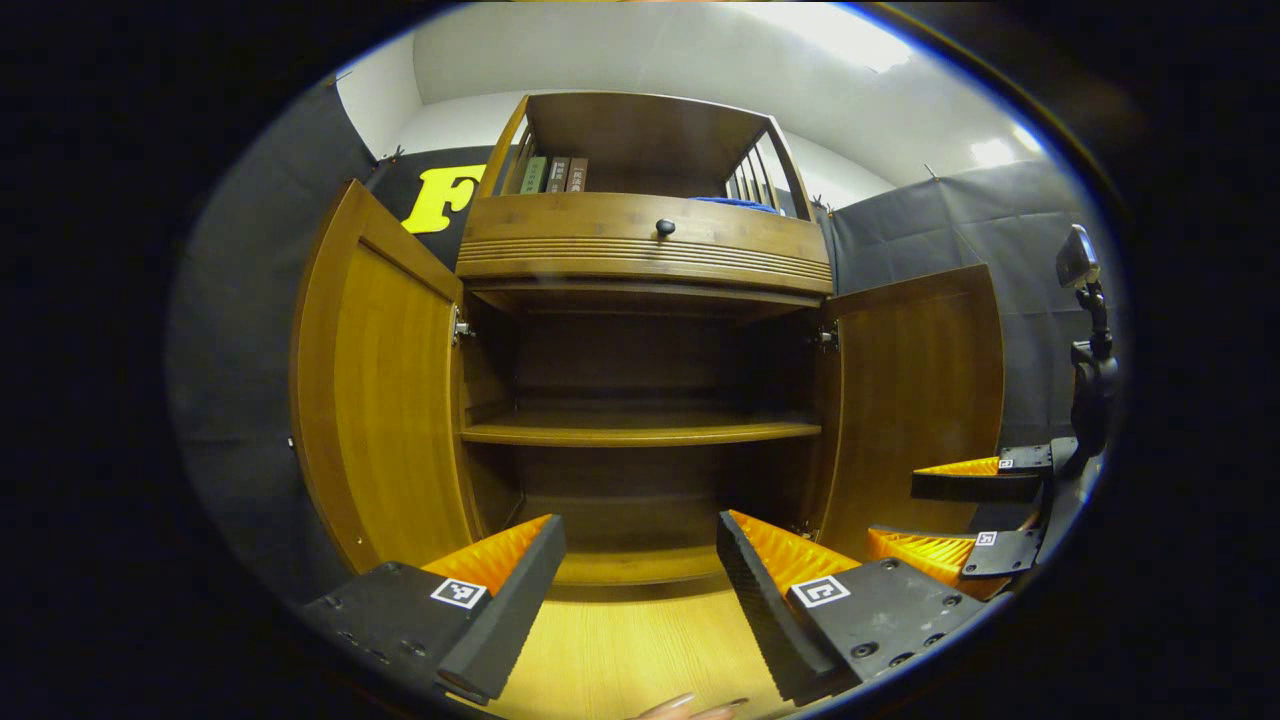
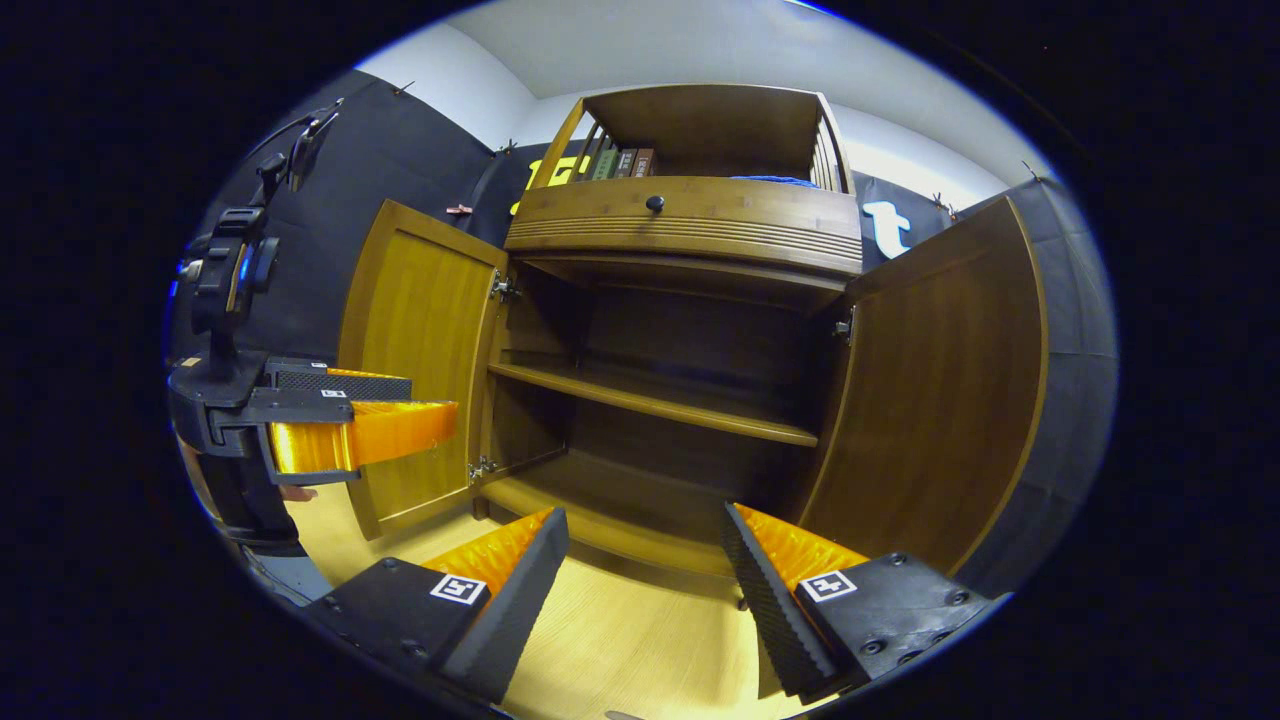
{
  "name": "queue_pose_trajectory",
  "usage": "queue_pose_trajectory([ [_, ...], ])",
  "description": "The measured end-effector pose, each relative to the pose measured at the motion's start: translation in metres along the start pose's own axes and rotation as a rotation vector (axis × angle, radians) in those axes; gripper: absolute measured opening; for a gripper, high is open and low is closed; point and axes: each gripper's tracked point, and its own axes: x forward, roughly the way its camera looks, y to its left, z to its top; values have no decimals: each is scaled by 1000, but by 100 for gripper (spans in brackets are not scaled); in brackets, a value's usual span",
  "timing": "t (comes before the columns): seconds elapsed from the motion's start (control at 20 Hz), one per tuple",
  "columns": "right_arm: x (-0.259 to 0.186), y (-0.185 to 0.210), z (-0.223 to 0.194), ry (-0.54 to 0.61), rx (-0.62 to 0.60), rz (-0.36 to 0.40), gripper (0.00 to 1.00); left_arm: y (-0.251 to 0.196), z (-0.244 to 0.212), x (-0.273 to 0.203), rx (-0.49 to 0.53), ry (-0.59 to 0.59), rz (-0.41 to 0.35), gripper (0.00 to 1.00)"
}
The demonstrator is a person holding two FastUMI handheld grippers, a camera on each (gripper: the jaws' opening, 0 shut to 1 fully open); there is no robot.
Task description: Open the right door of the double-door shoe cabinet with the right hand, and open the left door with the left hand.
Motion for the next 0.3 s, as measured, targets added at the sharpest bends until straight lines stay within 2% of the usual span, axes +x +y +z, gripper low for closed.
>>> queue_pose_trajectory([
  [0.3, -8, 2, 2, -3, 1, 1, 96, -6, -1, -7, -17, -3, -18, 95],
])
